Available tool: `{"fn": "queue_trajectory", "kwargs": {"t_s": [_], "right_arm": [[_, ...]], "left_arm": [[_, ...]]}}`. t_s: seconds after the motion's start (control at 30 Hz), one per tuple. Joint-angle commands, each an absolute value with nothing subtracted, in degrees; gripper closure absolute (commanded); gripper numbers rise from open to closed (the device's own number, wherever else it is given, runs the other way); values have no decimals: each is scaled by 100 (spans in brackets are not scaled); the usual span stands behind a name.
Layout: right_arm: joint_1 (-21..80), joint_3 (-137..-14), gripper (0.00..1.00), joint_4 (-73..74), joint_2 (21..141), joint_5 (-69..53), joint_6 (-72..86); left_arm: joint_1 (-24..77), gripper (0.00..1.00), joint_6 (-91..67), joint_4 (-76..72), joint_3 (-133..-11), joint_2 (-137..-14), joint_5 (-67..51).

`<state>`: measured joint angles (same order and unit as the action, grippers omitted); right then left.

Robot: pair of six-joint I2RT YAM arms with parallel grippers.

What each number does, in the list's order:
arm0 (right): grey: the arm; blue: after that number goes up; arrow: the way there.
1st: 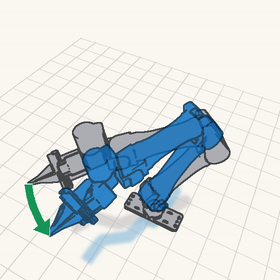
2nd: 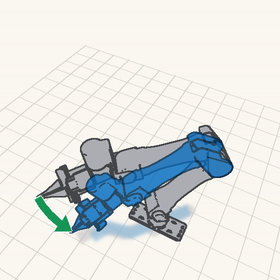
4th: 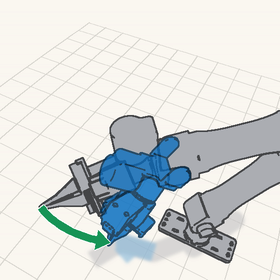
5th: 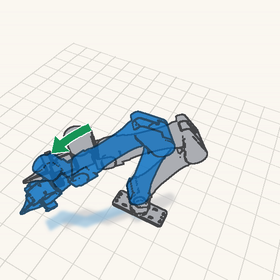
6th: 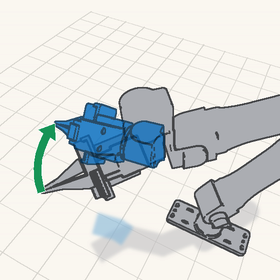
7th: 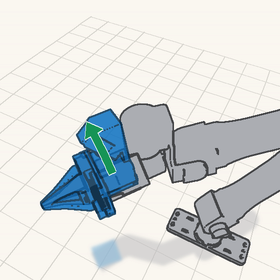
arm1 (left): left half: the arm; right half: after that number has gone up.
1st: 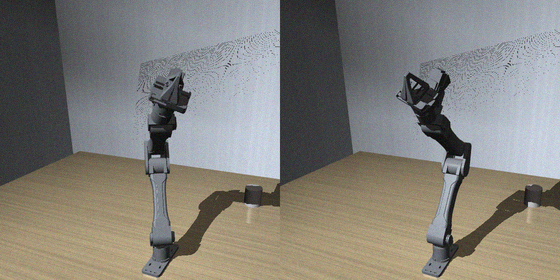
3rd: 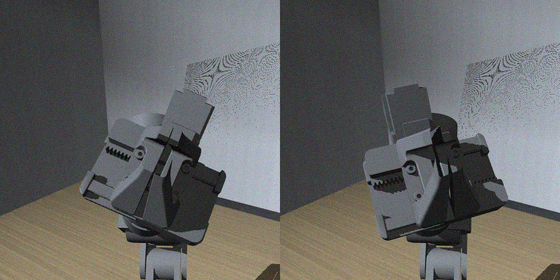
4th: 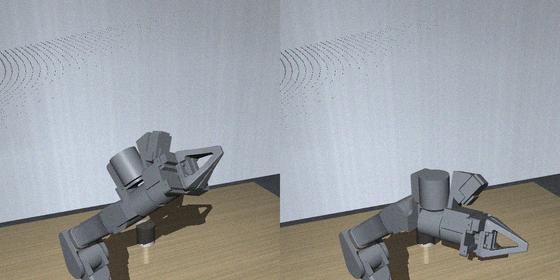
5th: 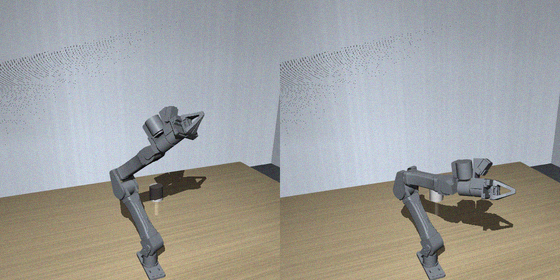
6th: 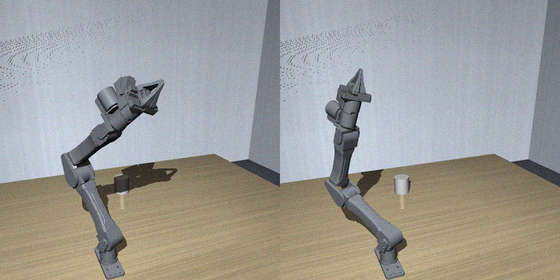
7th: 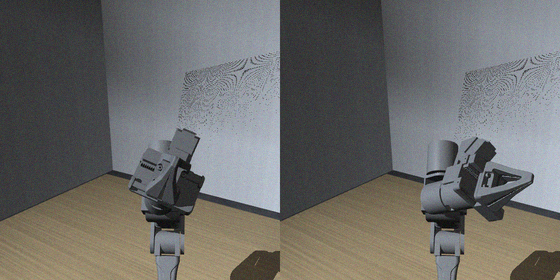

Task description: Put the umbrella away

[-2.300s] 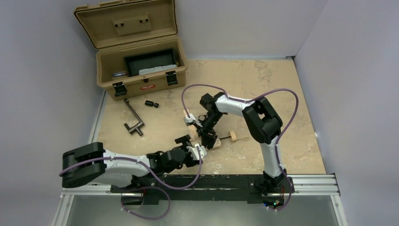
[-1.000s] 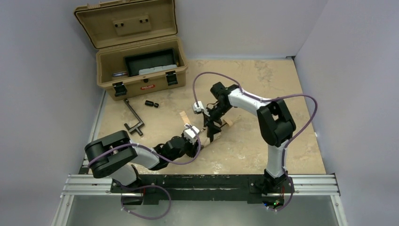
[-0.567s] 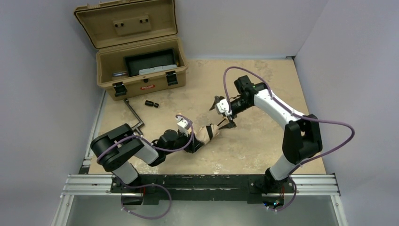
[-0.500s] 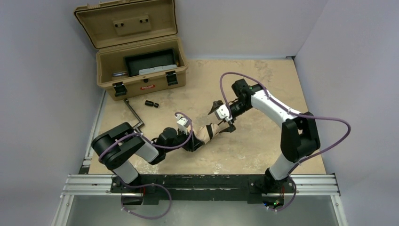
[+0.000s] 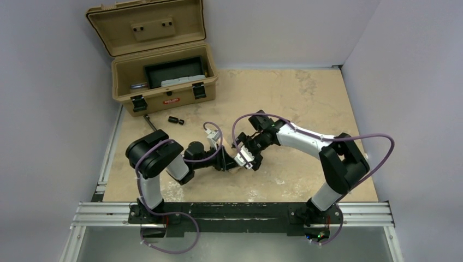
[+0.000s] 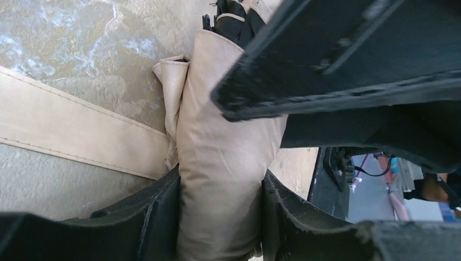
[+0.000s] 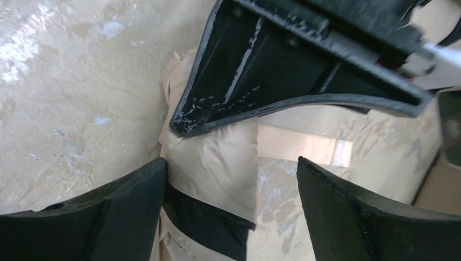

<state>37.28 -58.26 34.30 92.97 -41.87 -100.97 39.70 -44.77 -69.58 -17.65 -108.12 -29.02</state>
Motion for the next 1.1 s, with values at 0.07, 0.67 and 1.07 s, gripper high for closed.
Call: {"fn": "queue_trajectory", "kwargs": {"t_s": [0.07,0.67,1.07], "right_arm": [[3988,-5593,30,2865,9573,-2971,-9386],[4412,-4959,97,3146,9476,-1973,-8260],[4408,-4800,99,3185,9353,-2107,-7866]], "left_arm": [[3902,100,-4515,-4315,-1371,-11620,-3056],[3474,36,-5599,-3991,-1583,-9162,-2482],[3467,35,-5363,719,-2760,-7311,-656]]}}
